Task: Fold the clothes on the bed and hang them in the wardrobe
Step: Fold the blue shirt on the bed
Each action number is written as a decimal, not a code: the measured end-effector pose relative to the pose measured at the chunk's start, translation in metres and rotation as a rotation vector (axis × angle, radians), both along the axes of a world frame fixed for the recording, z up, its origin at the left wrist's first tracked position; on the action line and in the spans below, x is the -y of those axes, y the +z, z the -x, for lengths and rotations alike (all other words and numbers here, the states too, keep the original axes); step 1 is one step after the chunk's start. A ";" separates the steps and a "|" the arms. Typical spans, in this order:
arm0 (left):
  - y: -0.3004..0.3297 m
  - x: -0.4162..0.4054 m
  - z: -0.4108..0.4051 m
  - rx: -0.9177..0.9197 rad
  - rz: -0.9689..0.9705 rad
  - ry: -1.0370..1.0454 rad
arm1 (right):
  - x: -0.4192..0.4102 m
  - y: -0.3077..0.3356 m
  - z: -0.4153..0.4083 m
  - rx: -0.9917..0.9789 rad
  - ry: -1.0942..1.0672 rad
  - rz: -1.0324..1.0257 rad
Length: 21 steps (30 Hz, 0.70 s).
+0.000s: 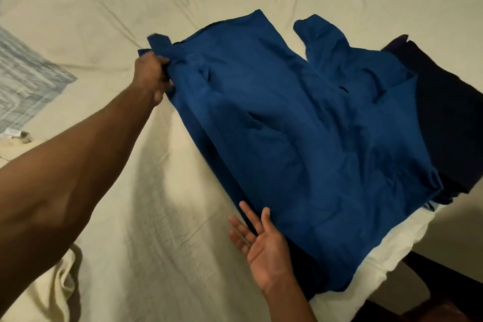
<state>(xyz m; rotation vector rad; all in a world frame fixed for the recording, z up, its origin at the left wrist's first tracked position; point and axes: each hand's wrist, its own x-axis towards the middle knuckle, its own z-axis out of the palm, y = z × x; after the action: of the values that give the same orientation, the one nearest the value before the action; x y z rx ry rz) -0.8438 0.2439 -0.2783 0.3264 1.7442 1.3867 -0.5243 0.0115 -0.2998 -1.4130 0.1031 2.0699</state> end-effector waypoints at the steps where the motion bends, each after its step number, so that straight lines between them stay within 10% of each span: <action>1: 0.002 -0.002 0.004 0.032 -0.014 -0.001 | 0.001 0.001 0.005 -0.006 0.025 0.014; 11: -0.023 0.013 0.019 -0.056 0.252 -0.052 | 0.002 -0.004 0.031 0.012 0.507 0.070; 21: -0.022 0.011 0.022 -0.063 0.266 -0.052 | -0.059 0.027 0.043 0.368 0.650 -0.502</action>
<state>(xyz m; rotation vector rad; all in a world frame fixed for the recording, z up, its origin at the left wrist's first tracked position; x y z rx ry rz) -0.8657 0.2324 -0.3007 0.2693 1.9309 1.1013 -0.5675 0.0703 -0.2724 -1.5846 -1.0752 2.0397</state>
